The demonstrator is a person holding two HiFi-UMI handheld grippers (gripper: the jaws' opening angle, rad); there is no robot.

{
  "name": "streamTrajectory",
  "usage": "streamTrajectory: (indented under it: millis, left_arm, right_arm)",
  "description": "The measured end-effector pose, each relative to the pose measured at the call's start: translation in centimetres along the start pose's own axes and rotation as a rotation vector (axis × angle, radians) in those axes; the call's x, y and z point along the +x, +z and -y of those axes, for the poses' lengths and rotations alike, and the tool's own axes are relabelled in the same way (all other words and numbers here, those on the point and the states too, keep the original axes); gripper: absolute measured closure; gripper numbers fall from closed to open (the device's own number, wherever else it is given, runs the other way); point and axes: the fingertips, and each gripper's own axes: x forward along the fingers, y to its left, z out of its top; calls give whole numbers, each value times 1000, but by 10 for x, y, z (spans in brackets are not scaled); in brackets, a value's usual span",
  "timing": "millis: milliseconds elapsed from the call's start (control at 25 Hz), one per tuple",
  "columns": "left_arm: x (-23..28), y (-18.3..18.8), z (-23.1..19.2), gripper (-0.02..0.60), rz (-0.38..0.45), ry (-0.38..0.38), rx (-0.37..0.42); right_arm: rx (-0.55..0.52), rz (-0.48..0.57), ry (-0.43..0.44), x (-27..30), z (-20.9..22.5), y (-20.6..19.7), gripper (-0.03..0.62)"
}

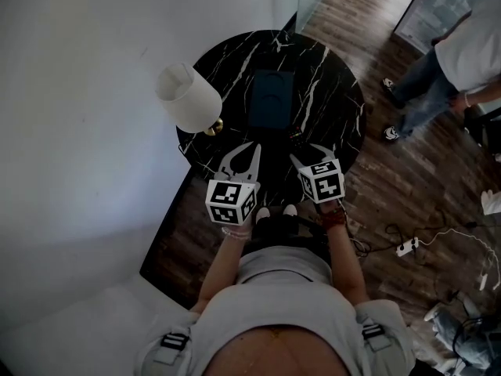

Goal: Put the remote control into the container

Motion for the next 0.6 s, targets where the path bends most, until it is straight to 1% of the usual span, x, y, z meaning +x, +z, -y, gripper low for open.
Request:
streamTrajectory:
  millis: [320,600]
  left_arm:
    - [-19,-5,-18,574,1,50,-16]
    - [-36,-10,-41,574,-2,98,-37]
  right_arm:
    - [-26,-28,43,17,-25,0,372]
    - [-43,-106,67,51,-44,-11,372]
